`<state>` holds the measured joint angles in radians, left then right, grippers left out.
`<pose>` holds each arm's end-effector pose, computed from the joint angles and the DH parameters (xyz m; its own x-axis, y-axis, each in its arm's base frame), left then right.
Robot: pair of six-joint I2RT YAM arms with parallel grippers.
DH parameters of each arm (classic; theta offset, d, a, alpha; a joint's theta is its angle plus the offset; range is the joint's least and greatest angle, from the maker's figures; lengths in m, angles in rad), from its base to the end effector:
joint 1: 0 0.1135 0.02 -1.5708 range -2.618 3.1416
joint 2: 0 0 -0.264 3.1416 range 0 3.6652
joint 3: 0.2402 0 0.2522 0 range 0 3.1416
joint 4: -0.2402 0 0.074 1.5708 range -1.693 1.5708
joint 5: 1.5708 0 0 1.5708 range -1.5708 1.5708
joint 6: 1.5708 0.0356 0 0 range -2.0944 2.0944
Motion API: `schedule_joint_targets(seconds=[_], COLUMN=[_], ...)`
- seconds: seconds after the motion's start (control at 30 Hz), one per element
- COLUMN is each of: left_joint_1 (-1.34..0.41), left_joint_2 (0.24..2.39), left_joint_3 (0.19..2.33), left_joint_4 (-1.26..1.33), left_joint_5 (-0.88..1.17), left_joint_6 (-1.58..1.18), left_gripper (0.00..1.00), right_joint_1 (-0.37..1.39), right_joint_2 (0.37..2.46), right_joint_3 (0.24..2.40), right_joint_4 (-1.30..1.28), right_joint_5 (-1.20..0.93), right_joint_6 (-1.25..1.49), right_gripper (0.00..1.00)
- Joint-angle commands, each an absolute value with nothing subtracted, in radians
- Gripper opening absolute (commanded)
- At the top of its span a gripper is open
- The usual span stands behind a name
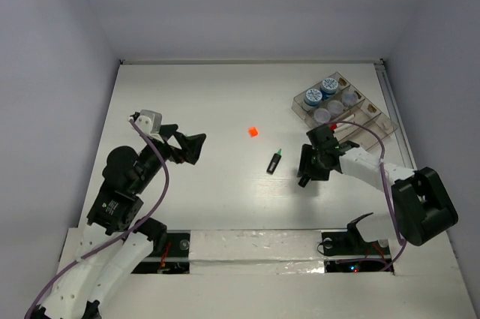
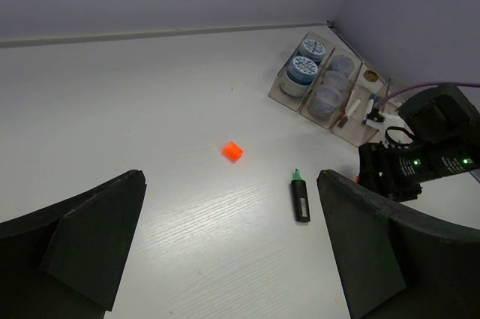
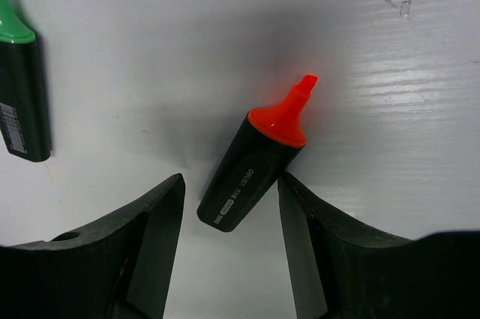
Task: Sort the stationery into containers
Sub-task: Pick up the pen from the center of the board.
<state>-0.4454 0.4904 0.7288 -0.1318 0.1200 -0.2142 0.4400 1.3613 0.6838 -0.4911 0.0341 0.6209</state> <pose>0.1062 -0.0554 0.3656 -0.0199 -0.2243 -0.9743 0.5433 0.8156 -0.1989 0.2145 0.0996 0.1641 -0.9178 0.2106 -0.3366 0.1479 0.9681 0.2022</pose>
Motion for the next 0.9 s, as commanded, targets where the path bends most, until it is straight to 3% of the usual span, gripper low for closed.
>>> schedule_joint_targets(seconds=[0.0,0.3,0.57,0.63,0.87], left_joint_1=[-0.459,-0.468,-0.468,-0.468,-0.492], left_joint_2=[0.505,0.546,0.563,0.564,0.649], left_joint_3=[0.735,0.732,0.71,0.69,0.54], left_joint_4=[-0.083,-0.06,-0.034,-0.006,0.245], left_joint_5=[0.166,0.279,0.412,0.472,0.646], left_joint_6=[-0.218,-0.242,-0.331,-0.363,-0.555], left_gripper=[0.99,0.99,0.99,0.98,0.87], right_joint_1=[0.445,0.445,0.445,0.445,0.454], right_joint_2=[1.405,1.474,1.499,1.456,1.171], right_joint_3=[0.653,0.67,0.689,0.681,0.704], right_joint_4=[-0.433,-0.405,-0.396,-0.382,-0.283], right_joint_5=[0.098,0.136,0.114,0.121,0.019], right_joint_6=[0.635,0.629,0.614,0.609,0.6], right_gripper=[0.58,0.55,0.08,0.04,0.02])
